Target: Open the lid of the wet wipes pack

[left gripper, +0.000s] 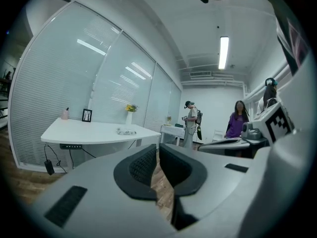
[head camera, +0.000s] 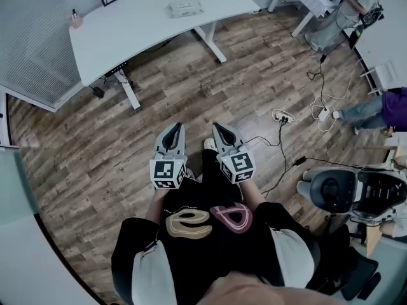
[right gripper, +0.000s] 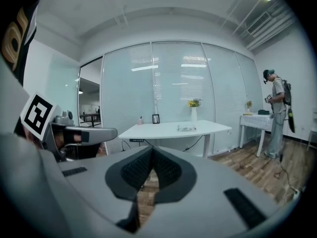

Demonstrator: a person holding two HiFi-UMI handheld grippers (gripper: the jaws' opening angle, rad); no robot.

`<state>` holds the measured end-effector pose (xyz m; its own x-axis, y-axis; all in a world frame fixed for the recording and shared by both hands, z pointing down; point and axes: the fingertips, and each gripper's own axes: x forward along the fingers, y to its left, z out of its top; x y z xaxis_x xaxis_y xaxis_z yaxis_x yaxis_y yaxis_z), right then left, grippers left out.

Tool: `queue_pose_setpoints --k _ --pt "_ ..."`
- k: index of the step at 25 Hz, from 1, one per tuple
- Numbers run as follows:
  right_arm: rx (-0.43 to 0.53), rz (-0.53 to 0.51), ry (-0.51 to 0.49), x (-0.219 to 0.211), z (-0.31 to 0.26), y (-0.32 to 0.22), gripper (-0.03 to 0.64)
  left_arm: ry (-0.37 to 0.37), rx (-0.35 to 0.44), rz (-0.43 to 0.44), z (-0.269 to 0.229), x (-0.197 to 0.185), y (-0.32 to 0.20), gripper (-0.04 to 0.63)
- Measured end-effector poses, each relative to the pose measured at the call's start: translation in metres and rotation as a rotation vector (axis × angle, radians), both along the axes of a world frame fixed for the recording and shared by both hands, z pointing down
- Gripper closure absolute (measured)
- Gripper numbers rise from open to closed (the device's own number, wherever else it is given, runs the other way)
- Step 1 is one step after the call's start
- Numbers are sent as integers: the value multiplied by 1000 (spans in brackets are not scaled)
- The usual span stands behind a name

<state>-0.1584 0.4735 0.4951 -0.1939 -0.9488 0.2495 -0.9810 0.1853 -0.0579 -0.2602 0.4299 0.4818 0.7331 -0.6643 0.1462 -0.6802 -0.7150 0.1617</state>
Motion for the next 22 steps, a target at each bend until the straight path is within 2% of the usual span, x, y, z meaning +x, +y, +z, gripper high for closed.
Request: queue_pose_setpoints --k 8,22 --pt "-19 -28 -2 44 5 -53 606 -15 -14 -61 2 32 -47 565" --pt "-11 -136 12 129 2 -157 606 -32 -12 -132 4 132 -132 565"
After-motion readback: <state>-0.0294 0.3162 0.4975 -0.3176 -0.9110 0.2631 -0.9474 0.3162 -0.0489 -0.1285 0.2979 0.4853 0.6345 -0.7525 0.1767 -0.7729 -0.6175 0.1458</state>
